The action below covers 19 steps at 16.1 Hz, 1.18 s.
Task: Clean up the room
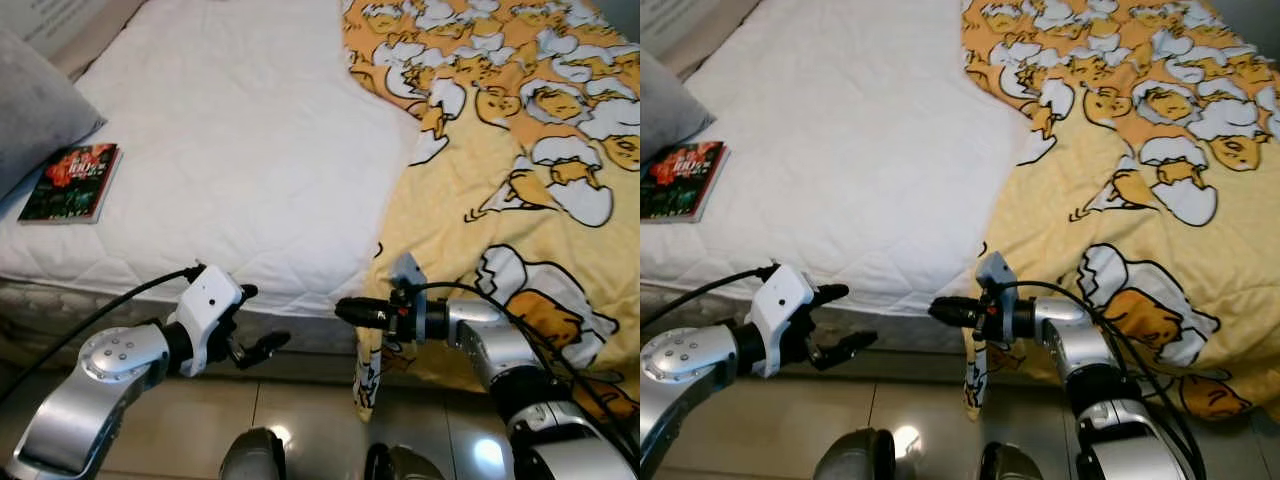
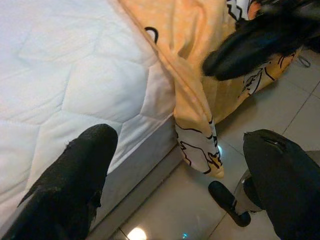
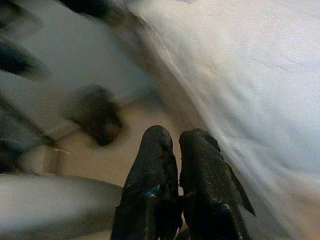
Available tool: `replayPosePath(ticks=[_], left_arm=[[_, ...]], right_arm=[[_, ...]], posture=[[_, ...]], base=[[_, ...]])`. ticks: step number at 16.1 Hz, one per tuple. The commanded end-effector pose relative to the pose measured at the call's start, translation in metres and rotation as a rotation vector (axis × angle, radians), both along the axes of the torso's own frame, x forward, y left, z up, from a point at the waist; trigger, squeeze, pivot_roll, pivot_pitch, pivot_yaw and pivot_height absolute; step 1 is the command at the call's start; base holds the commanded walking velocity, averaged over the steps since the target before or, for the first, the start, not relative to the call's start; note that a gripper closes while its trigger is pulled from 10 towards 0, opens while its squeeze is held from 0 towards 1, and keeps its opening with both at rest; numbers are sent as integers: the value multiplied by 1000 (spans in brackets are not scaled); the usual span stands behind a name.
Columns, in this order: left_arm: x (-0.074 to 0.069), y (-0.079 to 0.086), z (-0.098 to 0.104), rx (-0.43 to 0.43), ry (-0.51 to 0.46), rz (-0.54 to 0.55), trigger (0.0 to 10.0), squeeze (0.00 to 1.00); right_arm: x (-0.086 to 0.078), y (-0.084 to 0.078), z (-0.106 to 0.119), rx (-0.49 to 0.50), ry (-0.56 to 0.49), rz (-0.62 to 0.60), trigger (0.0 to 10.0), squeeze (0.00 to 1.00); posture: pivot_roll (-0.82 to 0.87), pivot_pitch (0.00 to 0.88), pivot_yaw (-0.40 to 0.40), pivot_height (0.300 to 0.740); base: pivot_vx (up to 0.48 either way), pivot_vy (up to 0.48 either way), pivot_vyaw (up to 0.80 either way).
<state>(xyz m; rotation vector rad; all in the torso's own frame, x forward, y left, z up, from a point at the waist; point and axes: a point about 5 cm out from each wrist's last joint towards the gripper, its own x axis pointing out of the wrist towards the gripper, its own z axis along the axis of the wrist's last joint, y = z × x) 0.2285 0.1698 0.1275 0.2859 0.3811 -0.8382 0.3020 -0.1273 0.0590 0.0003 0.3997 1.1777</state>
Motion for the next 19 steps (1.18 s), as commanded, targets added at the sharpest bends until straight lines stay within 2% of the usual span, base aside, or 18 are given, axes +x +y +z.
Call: replayPosePath(ticks=[1,2,3,7,8,11,19], left_arm=[[-1,-3,0,14,-3,-5,10000,0],[-1,-3,0,13,-4,-6,10000,0],[-1,-3,0,13,-6,-6,10000,0],[-1,6,-2,33,-10,7,10000,0],[-2,8,-3,40,-11,8,10000,0],[-6,19,-6,58,-1,20,10000,0],[-17,32,-8,71,-5,53,10000,0]], right_arm=[[10,-7,-9,-159,-76,-152,10000,0],[15,-11,-13,-220,-74,-285,10000,153],[20,-14,-15,-242,-52,-417,10000,1000],[28,5,-16,-252,-68,-563,10000,1000],[31,12,-17,-277,-78,-623,10000,1000],[40,20,-14,-395,-115,-781,10000,1000],[37,24,-20,-461,-93,-876,10000,1000]], posture=[[196,90,16,740],[199,92,20,740],[202,96,20,740],[217,115,39,740],[224,120,41,740],[242,141,49,740],[279,203,46,740]], base=[[0,0,0],[0,0,0],[0,0,0],[0,0,0],[0,0,0],[0,0,0],[0,0,0]])
